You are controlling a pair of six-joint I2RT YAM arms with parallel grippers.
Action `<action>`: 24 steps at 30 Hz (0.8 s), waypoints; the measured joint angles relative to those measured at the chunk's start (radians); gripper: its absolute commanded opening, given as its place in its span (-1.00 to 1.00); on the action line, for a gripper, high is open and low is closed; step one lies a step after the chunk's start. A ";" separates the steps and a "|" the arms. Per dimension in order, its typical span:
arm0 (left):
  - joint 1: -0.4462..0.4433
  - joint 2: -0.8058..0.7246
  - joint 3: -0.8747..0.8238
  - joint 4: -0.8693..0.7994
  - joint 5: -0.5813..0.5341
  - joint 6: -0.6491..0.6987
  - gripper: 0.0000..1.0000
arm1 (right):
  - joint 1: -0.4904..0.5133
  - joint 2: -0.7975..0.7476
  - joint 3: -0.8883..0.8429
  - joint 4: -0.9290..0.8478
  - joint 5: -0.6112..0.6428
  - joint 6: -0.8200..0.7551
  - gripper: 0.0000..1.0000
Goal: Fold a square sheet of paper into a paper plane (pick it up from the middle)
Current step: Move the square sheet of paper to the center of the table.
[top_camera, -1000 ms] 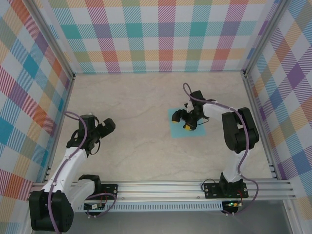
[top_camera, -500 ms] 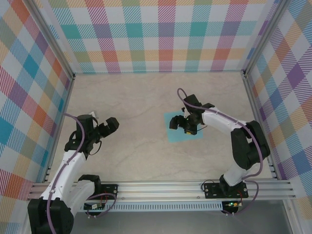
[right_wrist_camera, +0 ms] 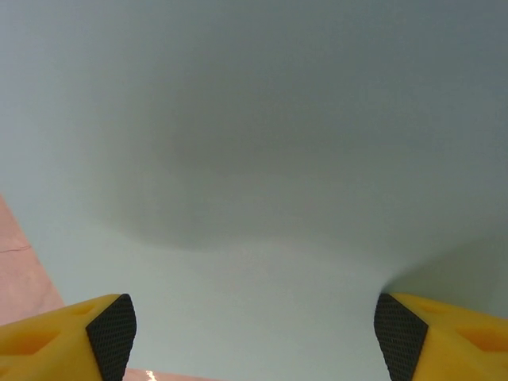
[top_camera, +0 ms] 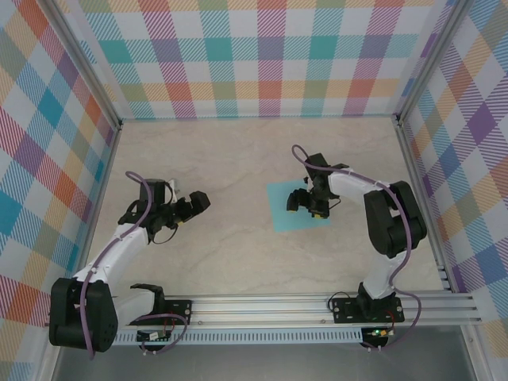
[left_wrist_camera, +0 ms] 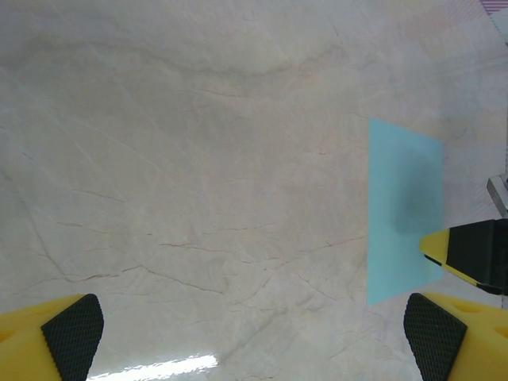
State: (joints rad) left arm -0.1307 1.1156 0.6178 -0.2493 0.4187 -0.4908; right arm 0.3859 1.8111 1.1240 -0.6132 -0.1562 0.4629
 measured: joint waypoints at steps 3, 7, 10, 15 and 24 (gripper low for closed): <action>-0.026 0.005 -0.007 0.016 -0.002 -0.011 1.00 | 0.002 -0.034 -0.055 0.055 -0.007 0.012 0.59; -0.063 0.031 -0.008 0.018 -0.012 -0.019 1.00 | 0.042 -0.103 -0.151 0.128 -0.015 0.036 0.59; -0.090 0.051 -0.008 0.020 -0.019 -0.020 1.00 | 0.082 -0.146 -0.198 0.137 -0.012 0.049 0.59; -0.140 0.090 -0.007 0.024 -0.034 -0.022 1.00 | 0.102 -0.152 -0.160 0.012 0.043 0.050 0.69; -0.183 0.118 -0.005 0.039 -0.064 -0.026 1.00 | 0.101 0.066 0.193 -0.108 0.138 0.050 0.76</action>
State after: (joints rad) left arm -0.3138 1.2335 0.6125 -0.2104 0.3550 -0.5171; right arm 0.4873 1.8771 1.3167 -0.7208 -0.0185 0.5133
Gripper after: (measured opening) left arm 0.999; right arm 0.882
